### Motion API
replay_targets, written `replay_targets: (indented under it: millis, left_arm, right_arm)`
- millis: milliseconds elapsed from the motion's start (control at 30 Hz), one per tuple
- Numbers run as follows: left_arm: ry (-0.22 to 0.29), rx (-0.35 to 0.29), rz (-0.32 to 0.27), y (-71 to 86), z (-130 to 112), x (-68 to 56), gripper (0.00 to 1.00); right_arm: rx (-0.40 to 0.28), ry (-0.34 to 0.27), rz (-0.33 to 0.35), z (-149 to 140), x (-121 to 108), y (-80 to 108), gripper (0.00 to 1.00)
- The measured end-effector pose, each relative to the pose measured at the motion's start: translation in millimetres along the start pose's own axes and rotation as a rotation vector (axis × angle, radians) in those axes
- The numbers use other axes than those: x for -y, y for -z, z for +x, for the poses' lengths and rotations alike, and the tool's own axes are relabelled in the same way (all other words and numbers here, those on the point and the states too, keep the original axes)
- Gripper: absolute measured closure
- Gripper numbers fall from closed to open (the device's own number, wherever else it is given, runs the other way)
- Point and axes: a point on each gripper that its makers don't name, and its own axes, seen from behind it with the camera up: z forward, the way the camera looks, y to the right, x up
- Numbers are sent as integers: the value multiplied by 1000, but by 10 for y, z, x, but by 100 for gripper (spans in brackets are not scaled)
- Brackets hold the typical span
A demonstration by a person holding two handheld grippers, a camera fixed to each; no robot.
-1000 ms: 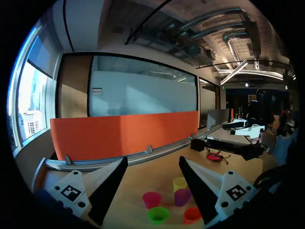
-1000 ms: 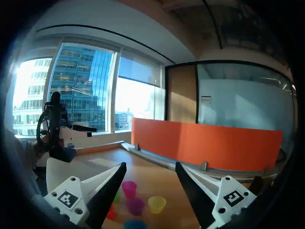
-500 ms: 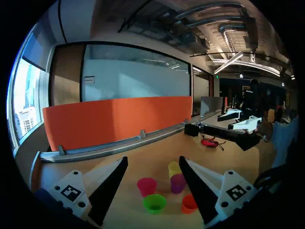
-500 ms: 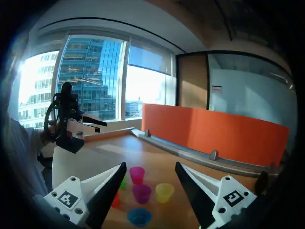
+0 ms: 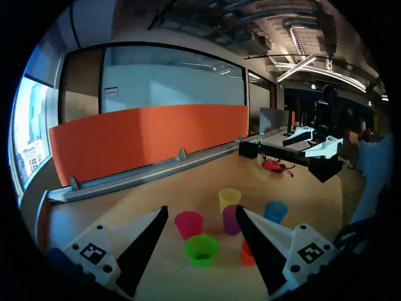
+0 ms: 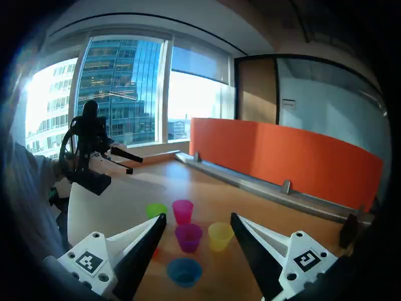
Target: Pour water
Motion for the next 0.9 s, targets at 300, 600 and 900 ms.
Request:
replay_targets:
  millis: [300, 600, 900]
  left_arm:
    - [3, 54, -22, -88, -337, -40, 0]
    - [-1, 120, -30, -161, -679, -45, 0]
    - [8, 184, -35, -202, -985, -13, 0]
  right_arm:
    - [66, 14, 27, -379, 71, -78, 1]
    - [140, 21, 53, -779, 121, -160, 1]
    - [199, 26, 78, -1075, 182, -224, 1]
